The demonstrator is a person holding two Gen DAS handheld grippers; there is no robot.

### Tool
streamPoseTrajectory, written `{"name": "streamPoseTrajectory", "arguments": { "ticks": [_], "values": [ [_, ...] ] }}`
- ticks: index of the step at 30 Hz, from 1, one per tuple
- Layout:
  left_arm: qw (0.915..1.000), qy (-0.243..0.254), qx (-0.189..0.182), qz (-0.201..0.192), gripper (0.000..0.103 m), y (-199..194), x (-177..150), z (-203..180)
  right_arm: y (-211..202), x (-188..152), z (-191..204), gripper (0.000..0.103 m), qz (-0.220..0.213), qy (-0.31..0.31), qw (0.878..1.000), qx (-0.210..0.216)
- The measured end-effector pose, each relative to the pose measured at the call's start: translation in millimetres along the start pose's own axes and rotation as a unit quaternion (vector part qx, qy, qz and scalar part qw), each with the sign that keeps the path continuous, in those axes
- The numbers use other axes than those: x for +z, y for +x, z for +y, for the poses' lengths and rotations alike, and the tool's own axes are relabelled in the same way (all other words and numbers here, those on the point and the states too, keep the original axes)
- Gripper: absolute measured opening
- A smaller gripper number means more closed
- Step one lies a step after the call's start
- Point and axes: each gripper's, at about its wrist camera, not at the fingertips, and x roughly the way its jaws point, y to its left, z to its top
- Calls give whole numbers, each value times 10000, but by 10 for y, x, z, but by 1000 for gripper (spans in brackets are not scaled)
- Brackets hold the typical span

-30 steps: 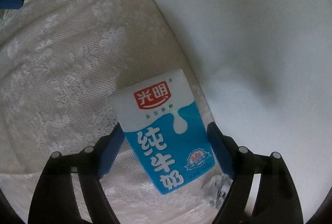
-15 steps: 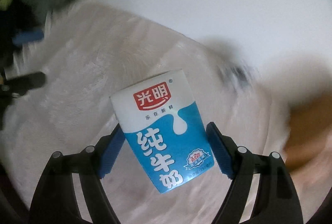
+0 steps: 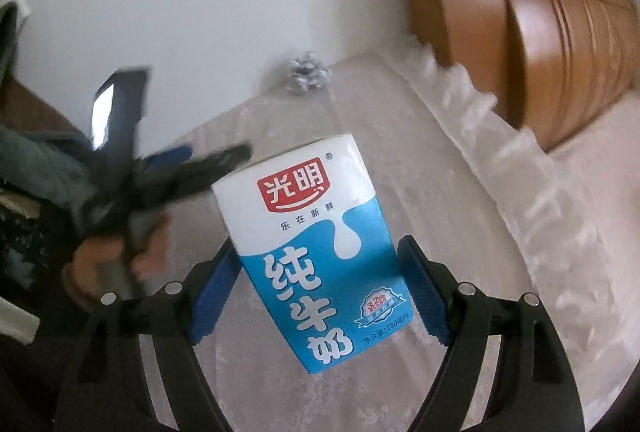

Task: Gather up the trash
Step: 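Grasp the crumpled foil ball with the left tool while the right tool holds the carton, then carry both items to the wastebasket and open both tools over it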

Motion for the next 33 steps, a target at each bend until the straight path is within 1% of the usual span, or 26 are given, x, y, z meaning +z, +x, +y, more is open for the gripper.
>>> {"name": "streamPoseTrajectory", "arguments": {
  "ticks": [5,6,9,11,14,15,16,17,19,20,22,26,31,33],
  "values": [
    [9977,355,518,-258,95,451,432,-164,-104,-106,-138,79,-54,306,9995,21],
    [9968,382,647,-286,95,539,511,-182,-119,-137,-177,79,-73,385,9992,40],
    [9946,469,872,-310,95,765,692,-233,-159,-225,-251,79,-87,555,9984,114],
    [9930,560,982,-332,95,878,772,-268,-152,-243,-272,79,-83,616,9980,130],
    [9916,697,1038,-318,95,1010,839,-300,-143,-259,-295,79,-39,708,9973,192],
    [9913,746,1034,-313,90,1038,853,-309,-133,-260,-299,79,-22,733,9970,235],
    [9913,786,1016,-304,78,1055,862,-316,-122,-247,-300,79,-16,737,9970,245],
    [9914,829,983,-257,71,1075,874,-323,-120,-245,-292,79,-13,715,9971,259],
    [9918,872,921,-137,44,1111,894,-327,-98,-226,-291,79,-17,691,9972,280],
    [9922,876,882,-88,42,1119,900,-320,-106,-229,-283,79,-22,678,9973,286],
    [9925,829,896,-119,39,1098,904,-294,-62,-206,-301,79,-37,644,9975,282],
    [9930,762,887,-137,38,945,860,-212,-74,-210,-302,79,-80,601,9978,260],
    [9952,628,715,-209,38,469,668,-113,-166,-256,-275,79,-139,574,9980,230],
    [9960,568,652,-242,38,207,567,-65,-232,-300,-241,80,-169,557,9980,237]
  ]
}}
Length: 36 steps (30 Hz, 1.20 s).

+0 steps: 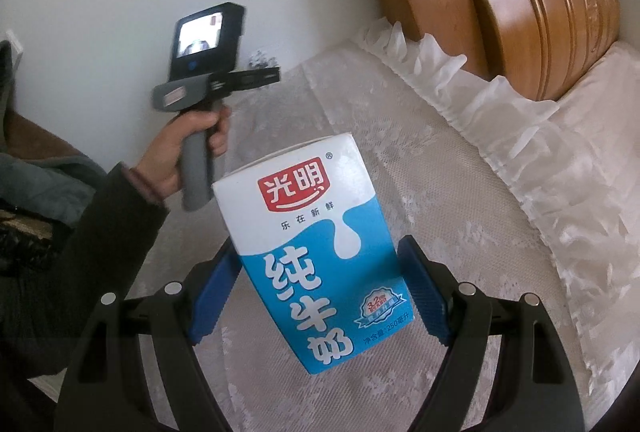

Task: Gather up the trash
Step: 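Carry both items to the wastebasket and open both tools over it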

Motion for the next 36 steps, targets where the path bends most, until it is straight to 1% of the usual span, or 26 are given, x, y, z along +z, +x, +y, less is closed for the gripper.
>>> {"name": "streamPoseTrajectory", "arguments": {
  "ticks": [3,6,8,9,10,13,15,17,18,19,22,24,26,27,29,32,34,36],
  "values": [
    [10000,-48,-34,9,38,-437,-247,62,-98,-73,49,79,-17,-58,10000,12],
    [9997,-162,-114,138,38,-888,-594,82,-202,-182,87,79,-19,-118,9999,-4],
    [9994,-220,-158,211,38,-1102,-731,53,-306,-303,109,80,-19,-118,9999,5],
    [9993,-251,-156,250,38,-1294,-878,59,-331,-329,111,80,-17,-103,9999,2],
    [9991,-286,-170,279,38,-1347,-938,83,-362,-364,112,80,-15,-85,10000,-3],
    [9975,-469,-344,389,38,-1750,-1278,79,-502,-557,109,80,-12,-74,9999,-98],
    [9973,-502,-384,381,38,-1968,-1494,58,-562,-650,111,80,-22,-105,9998,-153],
    [9974,-472,-389,385,38,-2154,-1688,54,-650,-768,86,80,-28,-92,9998,-170],
    [9971,-464,-442,406,38,-2248,-1777,12,-671,-798,79,80,-34,-85,9998,-162],
    [9967,-464,-504,427,38,-2251,-1838,-84,-723,-850,56,80,-42,-73,9998,-162],
    [9955,-408,-694,491,38,-2407,-1989,-239,-848,-966,-18,80,-103,-41,9997,-222],
    [9952,-248,-831,463,39,-2507,-2034,-403,-970,-1035,-91,80,-199,8,9994,-299],
    [9941,-92,-988,428,39,-2597,-2052,-571,-1148,-1128,-201,80,-343,100,9982,-474],
    [9929,20,-1125,397,39,-2651,-2055,-693,-1196,-1165,-218,80,-374,123,9979,-509],
    [9887,309,-1436,307,38,-2769,-2057,-985,-1428,-1309,-366,80,-530,329,9952,-756],
    [9797,727,-1859,201,39,-2905,-2060,-1374,-1722,-1560,-567,80,-679,694,9890,-1114],
    [9694,1075,-2200,163,39,-3026,-2091,-1690,-1878,-1711,-685,80,-744,950,9838,-1324],
    [9574,1433,-2503,139,39,-3153,-2149,-2009,-2081,-1947,-824,80,-808,1279,9751,-1619]
  ]
}}
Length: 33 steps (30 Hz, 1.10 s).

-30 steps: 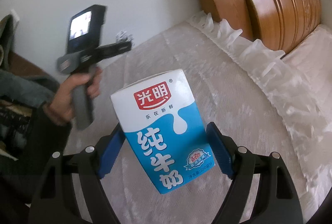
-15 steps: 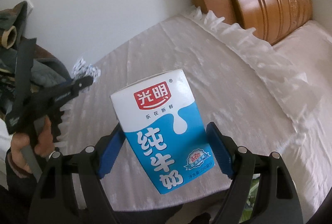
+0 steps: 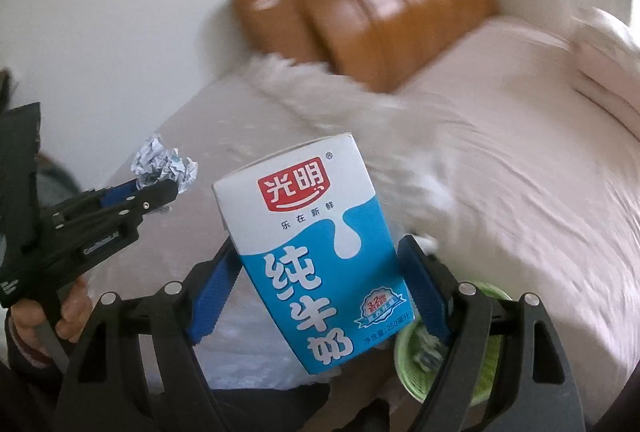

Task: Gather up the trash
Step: 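Carry both items to the wastebasket and open both tools over it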

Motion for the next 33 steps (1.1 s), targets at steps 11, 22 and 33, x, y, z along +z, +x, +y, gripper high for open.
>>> {"name": "streamPoseTrajectory", "arguments": {
  "ticks": [11,22,33],
  "values": [
    [9802,1496,-1157,595,39,367,-159,-1481,-650,-690,-1035,80,-106,1337,9857,-1023],
    [9549,2141,-1495,1414,73,846,-471,-2326,-968,-1174,-1876,80,-5,1734,9782,-1142],
    [9681,2074,-1028,962,94,591,-395,-2150,-487,-1268,-1994,81,538,1873,9762,-951]
  ]
}}
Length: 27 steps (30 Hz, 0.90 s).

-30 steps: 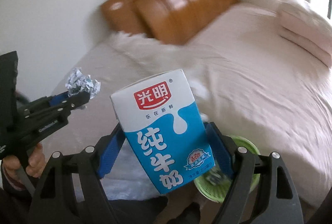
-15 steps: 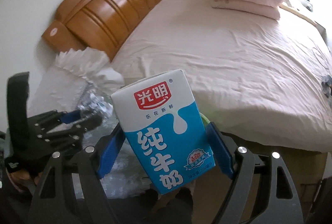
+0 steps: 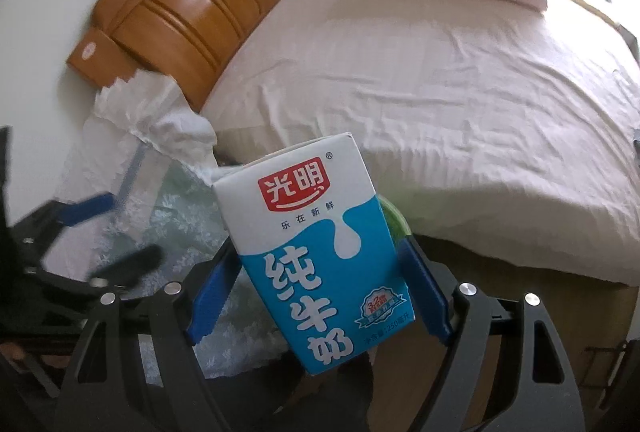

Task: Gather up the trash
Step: 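Carry both items to the wastebasket and open both tools over it, then turn both open tools back toward the now-empty bed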

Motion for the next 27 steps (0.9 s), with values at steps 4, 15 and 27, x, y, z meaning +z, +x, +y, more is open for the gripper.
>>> {"name": "streamPoseTrajectory", "arguments": {
  "ticks": [4,15,27],
  "values": [
    [9994,-284,149,-104,95,-152,-61,219,196,24,46,96,230,144,9996,-7],
    [9930,-1007,462,-398,95,-496,-220,733,337,101,382,100,413,96,9990,-166],
    [9370,-2564,1894,-1431,95,-1761,-743,1836,-115,398,2427,100,-120,-2198,9742,498]
  ]
}}
